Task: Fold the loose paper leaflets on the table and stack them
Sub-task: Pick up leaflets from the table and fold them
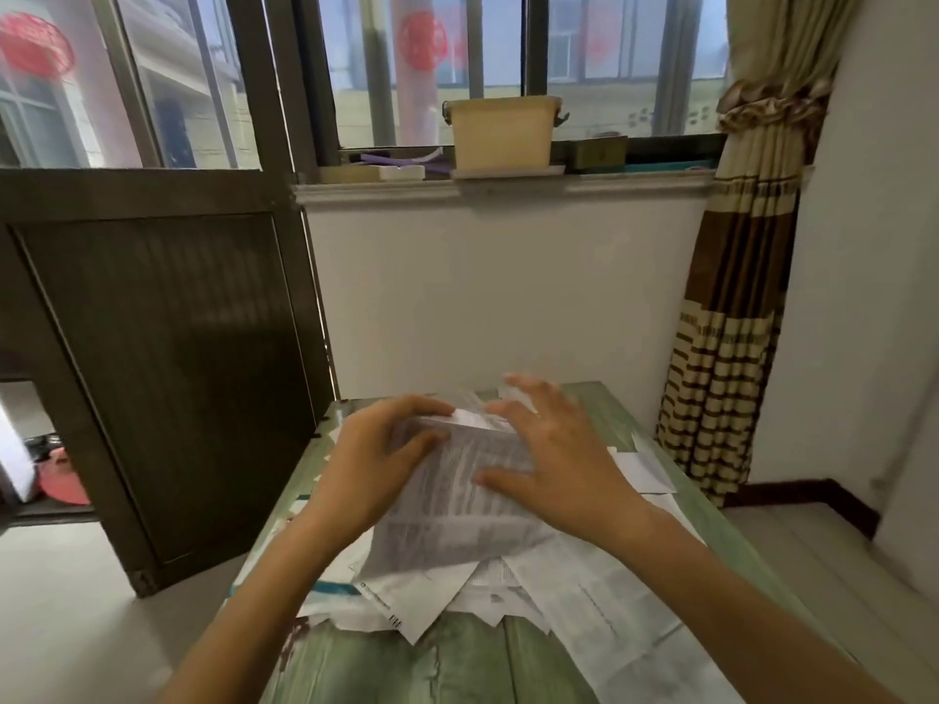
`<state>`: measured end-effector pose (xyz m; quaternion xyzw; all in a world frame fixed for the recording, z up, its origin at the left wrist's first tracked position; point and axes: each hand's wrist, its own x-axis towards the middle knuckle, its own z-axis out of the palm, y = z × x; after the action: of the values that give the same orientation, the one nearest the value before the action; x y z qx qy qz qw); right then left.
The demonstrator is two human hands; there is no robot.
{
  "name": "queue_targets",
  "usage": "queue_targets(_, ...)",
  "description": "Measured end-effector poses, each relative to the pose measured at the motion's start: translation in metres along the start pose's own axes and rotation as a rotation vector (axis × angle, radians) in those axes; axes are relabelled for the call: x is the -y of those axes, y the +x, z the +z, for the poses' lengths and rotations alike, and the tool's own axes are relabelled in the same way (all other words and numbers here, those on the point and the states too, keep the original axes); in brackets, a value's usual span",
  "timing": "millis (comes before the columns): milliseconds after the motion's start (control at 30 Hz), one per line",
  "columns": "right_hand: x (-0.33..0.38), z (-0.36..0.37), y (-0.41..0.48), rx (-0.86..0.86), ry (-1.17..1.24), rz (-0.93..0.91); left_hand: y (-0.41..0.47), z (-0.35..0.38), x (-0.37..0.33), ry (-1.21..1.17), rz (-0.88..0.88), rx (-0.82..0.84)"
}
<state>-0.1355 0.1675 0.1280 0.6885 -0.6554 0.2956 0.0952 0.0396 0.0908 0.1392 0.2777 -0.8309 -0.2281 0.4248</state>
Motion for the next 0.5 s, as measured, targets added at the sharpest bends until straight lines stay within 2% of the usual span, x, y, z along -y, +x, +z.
queue_targets(100,0.003,-0.001,0.002,0.031,0.065,-0.052,0.000,0.003,-0.006,-0.018,0.029,-0.019)
queue_targets(200,-0.003,-0.006,0.004,0.063,0.182,0.038,0.002,-0.002,0.000,0.038,-0.022,-0.097)
queue_targets(267,-0.007,-0.016,0.007,0.101,0.308,0.083,0.004,-0.008,0.008,0.077,-0.119,-0.009)
queue_targets(400,-0.015,-0.032,0.012,0.158,0.528,0.156,0.001,-0.015,0.015,-0.288,-0.370,0.310)
queue_targets(500,-0.023,-0.033,0.013,0.106,0.579,0.248,-0.005,-0.011,0.020,-0.380,-0.442,0.350)
